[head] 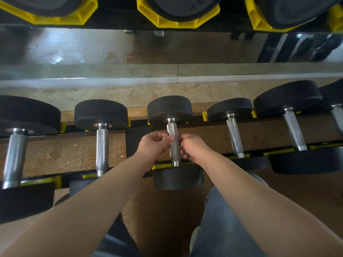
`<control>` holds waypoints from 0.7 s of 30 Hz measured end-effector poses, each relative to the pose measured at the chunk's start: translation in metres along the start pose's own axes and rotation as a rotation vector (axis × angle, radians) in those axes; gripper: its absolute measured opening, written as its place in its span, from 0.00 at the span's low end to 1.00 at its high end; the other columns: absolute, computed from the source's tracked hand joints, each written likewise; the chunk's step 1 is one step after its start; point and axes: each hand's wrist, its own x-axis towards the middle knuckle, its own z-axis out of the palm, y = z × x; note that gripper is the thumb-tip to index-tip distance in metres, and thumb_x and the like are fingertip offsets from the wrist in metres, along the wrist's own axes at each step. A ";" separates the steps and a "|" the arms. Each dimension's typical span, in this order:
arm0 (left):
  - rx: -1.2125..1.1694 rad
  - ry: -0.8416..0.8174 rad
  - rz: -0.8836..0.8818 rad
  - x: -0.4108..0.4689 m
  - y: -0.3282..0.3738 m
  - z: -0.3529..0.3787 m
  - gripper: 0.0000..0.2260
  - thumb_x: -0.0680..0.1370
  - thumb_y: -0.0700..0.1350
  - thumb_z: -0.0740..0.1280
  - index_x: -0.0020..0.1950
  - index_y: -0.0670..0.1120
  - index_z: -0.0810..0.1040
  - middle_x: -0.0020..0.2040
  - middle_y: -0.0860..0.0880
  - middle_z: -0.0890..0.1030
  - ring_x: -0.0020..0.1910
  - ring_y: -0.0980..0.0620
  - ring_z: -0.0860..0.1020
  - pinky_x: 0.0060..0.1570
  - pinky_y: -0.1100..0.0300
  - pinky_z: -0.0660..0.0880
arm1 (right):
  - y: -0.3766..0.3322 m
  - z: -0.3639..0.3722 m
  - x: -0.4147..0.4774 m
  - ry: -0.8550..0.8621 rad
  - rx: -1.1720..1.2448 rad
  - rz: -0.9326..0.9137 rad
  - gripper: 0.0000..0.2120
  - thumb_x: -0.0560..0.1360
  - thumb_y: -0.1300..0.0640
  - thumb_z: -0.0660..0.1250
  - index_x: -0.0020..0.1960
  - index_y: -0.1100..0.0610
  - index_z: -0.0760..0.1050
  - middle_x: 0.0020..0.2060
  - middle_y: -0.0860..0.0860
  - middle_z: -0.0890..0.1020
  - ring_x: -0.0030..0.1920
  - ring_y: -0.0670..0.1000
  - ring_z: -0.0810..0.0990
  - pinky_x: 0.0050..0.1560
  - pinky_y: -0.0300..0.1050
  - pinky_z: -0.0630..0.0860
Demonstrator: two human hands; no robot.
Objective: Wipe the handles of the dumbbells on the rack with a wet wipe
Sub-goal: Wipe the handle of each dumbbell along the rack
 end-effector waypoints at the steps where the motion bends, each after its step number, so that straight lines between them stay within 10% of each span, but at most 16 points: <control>1: 0.032 -0.025 -0.010 -0.005 -0.001 -0.003 0.10 0.77 0.44 0.76 0.55 0.44 0.82 0.50 0.46 0.86 0.43 0.54 0.83 0.44 0.62 0.80 | 0.001 0.000 0.001 -0.002 -0.010 -0.008 0.13 0.84 0.57 0.58 0.64 0.52 0.77 0.39 0.54 0.78 0.33 0.48 0.74 0.31 0.41 0.71; 12: -0.285 0.112 -0.019 0.015 0.022 0.017 0.04 0.79 0.42 0.74 0.51 0.42 0.84 0.38 0.49 0.82 0.35 0.55 0.78 0.40 0.60 0.77 | -0.001 0.001 -0.001 0.013 -0.122 -0.041 0.16 0.84 0.58 0.58 0.70 0.51 0.74 0.42 0.55 0.80 0.37 0.51 0.76 0.35 0.43 0.74; 21: 0.734 -0.127 0.236 -0.018 -0.004 -0.008 0.03 0.77 0.51 0.75 0.46 0.54 0.84 0.45 0.54 0.84 0.47 0.56 0.81 0.49 0.58 0.80 | -0.003 0.003 -0.001 0.014 -0.104 -0.057 0.16 0.84 0.59 0.59 0.68 0.52 0.76 0.40 0.53 0.79 0.36 0.49 0.75 0.33 0.43 0.71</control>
